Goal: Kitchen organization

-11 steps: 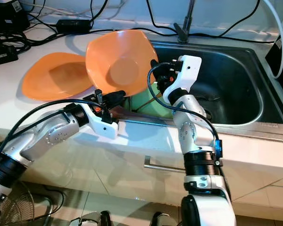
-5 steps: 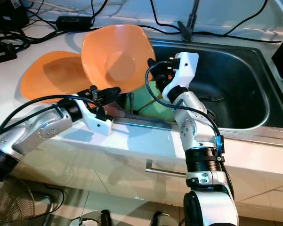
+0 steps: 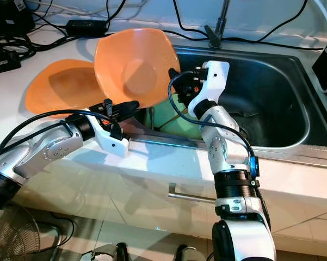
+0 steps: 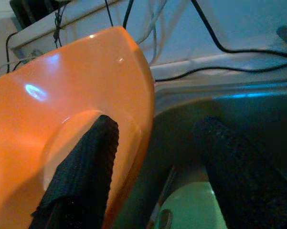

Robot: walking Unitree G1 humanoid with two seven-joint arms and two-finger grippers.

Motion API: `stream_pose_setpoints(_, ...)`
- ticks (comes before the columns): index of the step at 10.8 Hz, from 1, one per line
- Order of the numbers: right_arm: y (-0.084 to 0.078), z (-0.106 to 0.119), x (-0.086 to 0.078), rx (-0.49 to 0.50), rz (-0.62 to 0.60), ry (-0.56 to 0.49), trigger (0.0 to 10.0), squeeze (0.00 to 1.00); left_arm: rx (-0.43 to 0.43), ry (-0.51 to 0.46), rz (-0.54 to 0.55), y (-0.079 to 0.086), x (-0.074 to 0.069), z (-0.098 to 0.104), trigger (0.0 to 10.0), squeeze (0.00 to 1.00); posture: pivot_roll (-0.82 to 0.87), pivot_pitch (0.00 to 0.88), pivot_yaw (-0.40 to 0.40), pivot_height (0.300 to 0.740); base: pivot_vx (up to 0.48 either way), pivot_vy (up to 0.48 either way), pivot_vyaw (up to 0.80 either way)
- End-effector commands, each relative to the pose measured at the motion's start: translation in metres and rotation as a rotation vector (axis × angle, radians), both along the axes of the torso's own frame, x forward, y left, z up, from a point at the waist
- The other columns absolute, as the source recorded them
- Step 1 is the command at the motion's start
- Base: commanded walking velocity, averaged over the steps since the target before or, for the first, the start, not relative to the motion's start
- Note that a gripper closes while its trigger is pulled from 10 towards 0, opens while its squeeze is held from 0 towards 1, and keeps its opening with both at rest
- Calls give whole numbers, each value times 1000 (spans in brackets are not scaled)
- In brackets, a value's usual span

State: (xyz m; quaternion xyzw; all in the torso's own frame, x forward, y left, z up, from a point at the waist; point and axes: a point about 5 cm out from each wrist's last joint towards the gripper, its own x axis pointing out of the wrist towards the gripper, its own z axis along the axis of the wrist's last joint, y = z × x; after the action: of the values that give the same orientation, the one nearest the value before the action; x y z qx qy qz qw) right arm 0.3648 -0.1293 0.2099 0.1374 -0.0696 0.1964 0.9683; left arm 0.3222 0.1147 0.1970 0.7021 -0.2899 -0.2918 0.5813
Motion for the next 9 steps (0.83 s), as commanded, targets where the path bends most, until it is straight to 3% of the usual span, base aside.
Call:
stream_pose_setpoints(1,-2,8,1,-8,-3,-18,10000,1000,-35,-72,-13,0,1,20,10000,0,84,102,19,740,0,0,0)
stream_pose_setpoints(4,-6,15,2,-20,-17,-36,10000,1000,-38,-94,-21,-2,0,27,10000,0,84,101,20,740,0,0,0)
stream_pose_setpoints(5,-5,13,3,-34,-16,-26,10000,553,-34,-92,-24,-2,0,26,10000,0,85,100,21,740,0,0,0)
stream_pose_setpoints(6,-5,12,3,-42,-15,-18,10000,0,-32,-90,-27,-2,0,26,10000,0,85,96,22,740,0,0,0)
stream_pose_setpoints(7,-4,8,3,-60,-7,-5,10000,0,-25,-82,-38,-4,-1,23,10000,0,85,92,22,740,0,0,0)
stream_pose_setpoints(8,-4,8,3,-56,-6,-1,0,0,-25,-78,-42,-5,-1,22,10000,0,86,90,22,740,0,0,0)
stream_pose_setpoints(9,-4,7,3,-59,-5,1,0,0,-26,-74,-46,-6,-2,21,10000,0,85,88,22,740,0,0,0)
